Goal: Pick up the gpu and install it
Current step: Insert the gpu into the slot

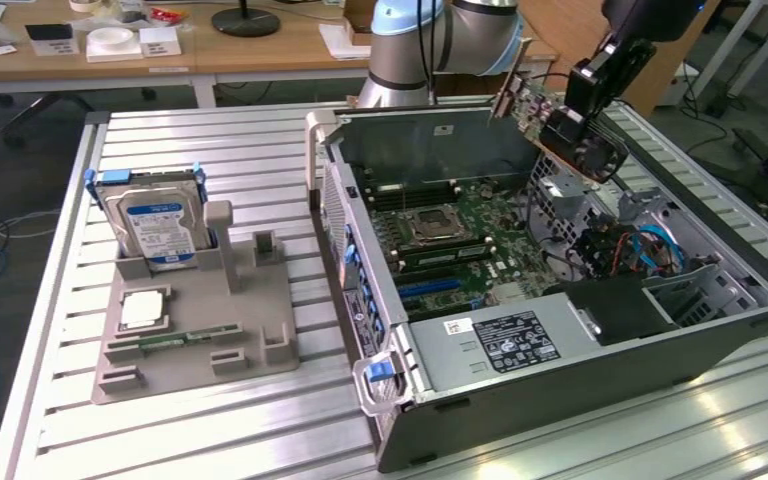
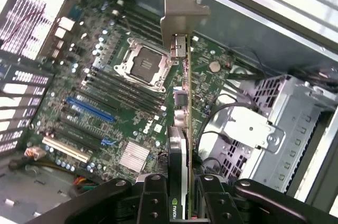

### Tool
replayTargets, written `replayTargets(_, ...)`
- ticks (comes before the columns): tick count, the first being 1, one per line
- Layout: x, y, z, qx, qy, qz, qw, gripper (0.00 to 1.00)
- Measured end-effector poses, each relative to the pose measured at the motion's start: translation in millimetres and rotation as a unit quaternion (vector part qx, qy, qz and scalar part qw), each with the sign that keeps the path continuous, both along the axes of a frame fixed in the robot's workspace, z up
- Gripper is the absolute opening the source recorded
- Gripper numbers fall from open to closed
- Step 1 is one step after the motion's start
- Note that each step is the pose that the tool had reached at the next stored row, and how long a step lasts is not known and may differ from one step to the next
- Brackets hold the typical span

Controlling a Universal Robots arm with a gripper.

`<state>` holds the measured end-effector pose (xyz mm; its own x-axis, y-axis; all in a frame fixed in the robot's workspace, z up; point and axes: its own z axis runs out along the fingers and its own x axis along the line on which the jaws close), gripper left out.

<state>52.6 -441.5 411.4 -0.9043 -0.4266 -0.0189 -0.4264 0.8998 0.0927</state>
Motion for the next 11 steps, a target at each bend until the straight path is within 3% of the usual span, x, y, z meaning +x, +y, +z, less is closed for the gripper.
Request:
replayTargets(6,0.0,0.0,-0.1,0.0000,0.0000,0.039,0.9992,0.27)
replayTargets(11,0.0,0.0,-0.1,0.0000,0.0000,0.040,0.9992,0.27)
